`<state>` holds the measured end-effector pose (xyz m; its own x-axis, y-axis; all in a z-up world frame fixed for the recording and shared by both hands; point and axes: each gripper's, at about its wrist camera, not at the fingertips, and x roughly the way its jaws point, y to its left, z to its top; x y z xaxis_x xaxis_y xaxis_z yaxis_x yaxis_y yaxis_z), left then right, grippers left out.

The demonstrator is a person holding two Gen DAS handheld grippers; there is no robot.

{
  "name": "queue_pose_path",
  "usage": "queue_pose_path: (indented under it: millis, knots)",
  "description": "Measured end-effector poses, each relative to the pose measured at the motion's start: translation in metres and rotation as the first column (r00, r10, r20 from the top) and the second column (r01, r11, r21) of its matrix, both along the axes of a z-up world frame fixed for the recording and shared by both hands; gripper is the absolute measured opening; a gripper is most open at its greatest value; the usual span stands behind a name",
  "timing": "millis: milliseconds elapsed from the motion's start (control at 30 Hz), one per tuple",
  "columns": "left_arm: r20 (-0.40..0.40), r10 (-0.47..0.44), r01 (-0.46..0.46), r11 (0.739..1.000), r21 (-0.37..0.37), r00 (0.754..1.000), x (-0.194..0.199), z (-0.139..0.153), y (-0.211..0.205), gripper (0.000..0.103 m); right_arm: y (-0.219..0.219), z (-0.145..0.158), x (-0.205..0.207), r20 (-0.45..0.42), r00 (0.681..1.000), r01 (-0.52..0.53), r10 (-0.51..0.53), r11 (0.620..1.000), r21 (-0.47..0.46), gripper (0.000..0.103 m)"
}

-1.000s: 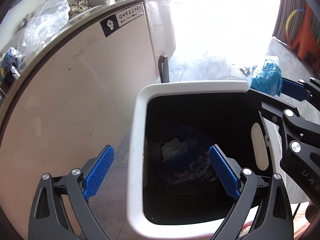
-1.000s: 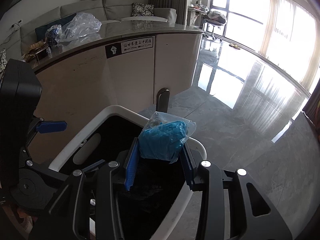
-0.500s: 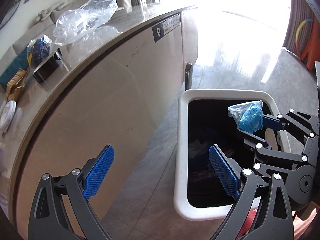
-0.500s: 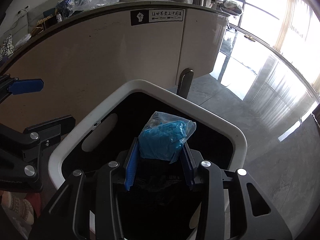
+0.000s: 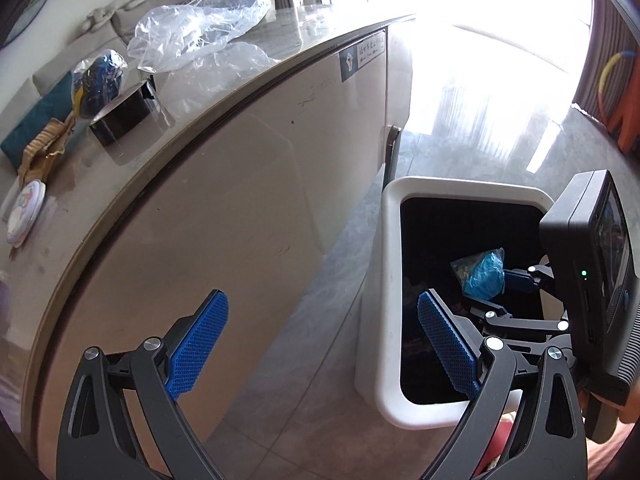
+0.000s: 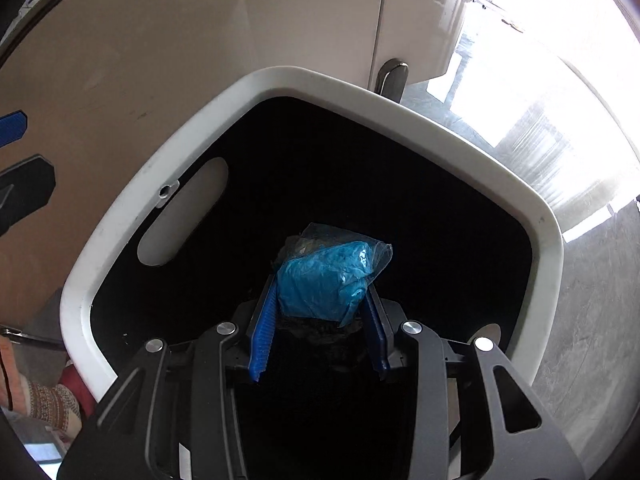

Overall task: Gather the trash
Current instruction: 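Lower the blue gloves bag into the bin and open the right tool, then move both tools back over the coffee table toward the purple lid and cartoon tin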

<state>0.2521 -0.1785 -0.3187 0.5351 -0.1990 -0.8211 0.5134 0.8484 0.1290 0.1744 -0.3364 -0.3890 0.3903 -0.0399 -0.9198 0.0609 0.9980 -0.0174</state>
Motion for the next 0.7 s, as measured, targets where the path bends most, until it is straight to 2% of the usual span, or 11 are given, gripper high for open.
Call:
queue_pose_path:
  millis: [100, 167, 267, 500, 700]
  knots:
    - [-0.002, -0.002, 0.002, 1.000, -0.005, 1.000, -0.002, 0.003, 0.002, 0.096, -0.001, -0.004, 0.003, -0.026, 1.000, 0.008, -0.008, 1.000, 0.003, 0.045]
    - [0.002, -0.006, 0.006, 1.000, -0.007, 1.000, -0.004, 0.004, 0.003, 0.096, -0.001, -0.005, 0.008, -0.053, 0.999, 0.006, -0.005, 1.000, 0.012, 0.070]
    - [0.013, -0.008, 0.008, 1.000, -0.010, 1.000, -0.007, 0.008, 0.003, 0.095, -0.001, -0.004, 0.009, -0.052, 0.999, 0.007, -0.007, 1.000, -0.003, 0.085]
    - [0.026, -0.002, 0.003, 1.000, -0.028, 1.000, -0.008, 0.015, 0.006, 0.095, -0.004, 0.004, 0.008, -0.009, 1.000, 0.014, -0.014, 1.000, -0.013, 0.085]
    - [0.061, 0.023, -0.020, 0.998, -0.054, 0.998, -0.006, 0.030, 0.013, 0.096, 0.004, 0.051, -0.002, 0.183, 0.983, 0.020, -0.014, 0.999, -0.034, 0.085]
